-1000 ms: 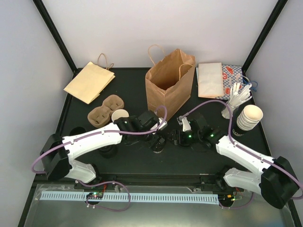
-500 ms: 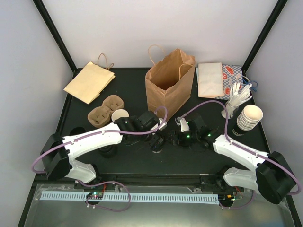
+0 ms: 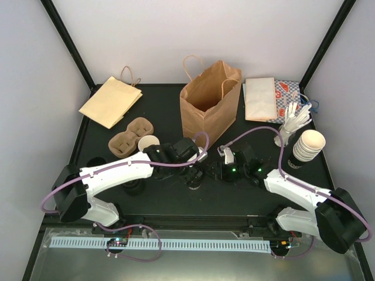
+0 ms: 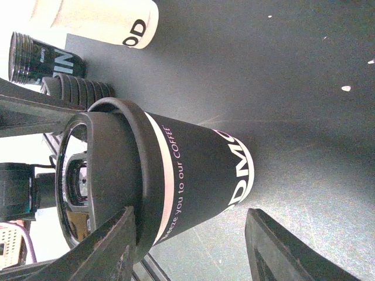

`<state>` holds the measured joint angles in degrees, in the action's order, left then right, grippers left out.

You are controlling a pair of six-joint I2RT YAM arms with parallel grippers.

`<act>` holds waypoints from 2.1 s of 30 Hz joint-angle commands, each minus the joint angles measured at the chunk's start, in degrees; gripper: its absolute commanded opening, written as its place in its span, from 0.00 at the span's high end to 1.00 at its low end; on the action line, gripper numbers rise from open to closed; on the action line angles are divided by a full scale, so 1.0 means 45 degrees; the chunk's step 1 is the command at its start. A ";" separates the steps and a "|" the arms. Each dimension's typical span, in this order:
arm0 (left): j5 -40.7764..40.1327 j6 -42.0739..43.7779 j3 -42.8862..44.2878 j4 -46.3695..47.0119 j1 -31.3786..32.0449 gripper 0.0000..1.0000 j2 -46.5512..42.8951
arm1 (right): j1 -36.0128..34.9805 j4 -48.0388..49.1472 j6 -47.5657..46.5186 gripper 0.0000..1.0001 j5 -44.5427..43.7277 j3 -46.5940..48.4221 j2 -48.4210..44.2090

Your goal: Pack the takeout coffee

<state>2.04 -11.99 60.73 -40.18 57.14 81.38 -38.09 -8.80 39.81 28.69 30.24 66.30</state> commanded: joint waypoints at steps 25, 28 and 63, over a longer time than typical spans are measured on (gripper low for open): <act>0.0177 -0.0637 0.0149 -0.0292 0.0172 0.27 0.0691 | -0.0061 -0.0395 -0.0182 0.31 0.0958 -0.0451 -0.1285; 0.0174 -0.0678 0.0222 -0.0379 0.0172 0.27 0.0755 | -0.0071 -0.0242 -0.0129 0.35 0.0940 -0.0541 -0.1076; 0.0044 -0.0913 0.0037 -0.0285 0.0485 0.32 0.1133 | -0.1134 -0.4334 -0.0411 0.47 -0.4765 0.1457 -0.1679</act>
<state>0.67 -15.33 62.00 -38.72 58.19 83.29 -44.14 -22.79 39.27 12.51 31.75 58.59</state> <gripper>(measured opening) 0.742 0.526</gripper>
